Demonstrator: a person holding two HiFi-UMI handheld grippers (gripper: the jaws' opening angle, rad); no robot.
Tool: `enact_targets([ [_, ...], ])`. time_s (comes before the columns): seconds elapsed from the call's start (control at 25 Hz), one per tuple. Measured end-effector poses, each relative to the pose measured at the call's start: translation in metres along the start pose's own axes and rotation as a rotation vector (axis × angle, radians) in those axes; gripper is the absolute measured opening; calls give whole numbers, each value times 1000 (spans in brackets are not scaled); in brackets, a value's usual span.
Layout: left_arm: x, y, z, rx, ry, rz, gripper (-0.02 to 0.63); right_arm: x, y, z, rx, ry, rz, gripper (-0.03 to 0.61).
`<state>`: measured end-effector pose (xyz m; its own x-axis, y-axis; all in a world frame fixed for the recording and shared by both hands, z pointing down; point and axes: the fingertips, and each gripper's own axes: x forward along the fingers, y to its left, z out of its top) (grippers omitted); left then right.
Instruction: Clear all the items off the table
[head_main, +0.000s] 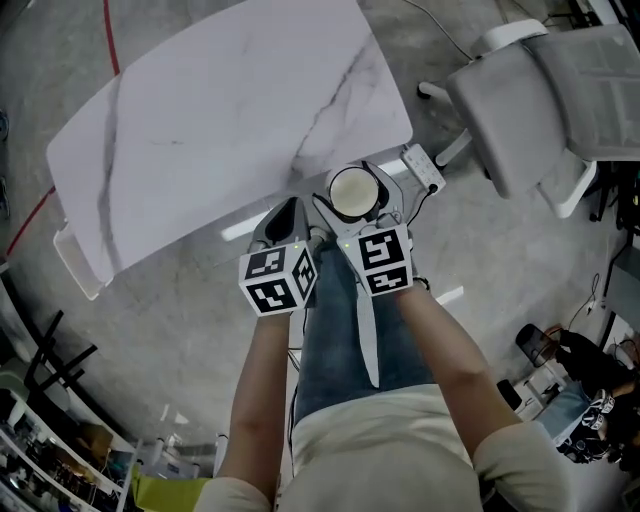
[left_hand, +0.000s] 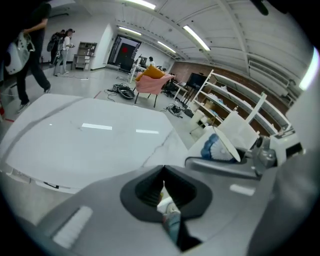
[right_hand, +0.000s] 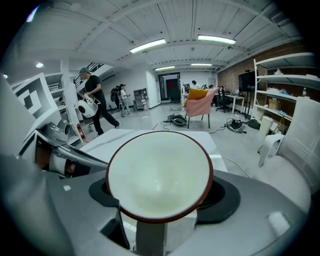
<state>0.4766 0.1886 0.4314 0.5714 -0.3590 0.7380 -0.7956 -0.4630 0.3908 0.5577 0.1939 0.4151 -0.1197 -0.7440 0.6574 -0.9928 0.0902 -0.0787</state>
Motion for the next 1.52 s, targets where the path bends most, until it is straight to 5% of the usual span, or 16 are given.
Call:
enact_targets([
  [0.64,49,-75,-3,113,48,-57,9,-28,-89,-20,92,-38,-92,402],
  [1.52,138,-237,-8,127,95,-83,9,-91,-270,-62,150,-19,-143,402],
])
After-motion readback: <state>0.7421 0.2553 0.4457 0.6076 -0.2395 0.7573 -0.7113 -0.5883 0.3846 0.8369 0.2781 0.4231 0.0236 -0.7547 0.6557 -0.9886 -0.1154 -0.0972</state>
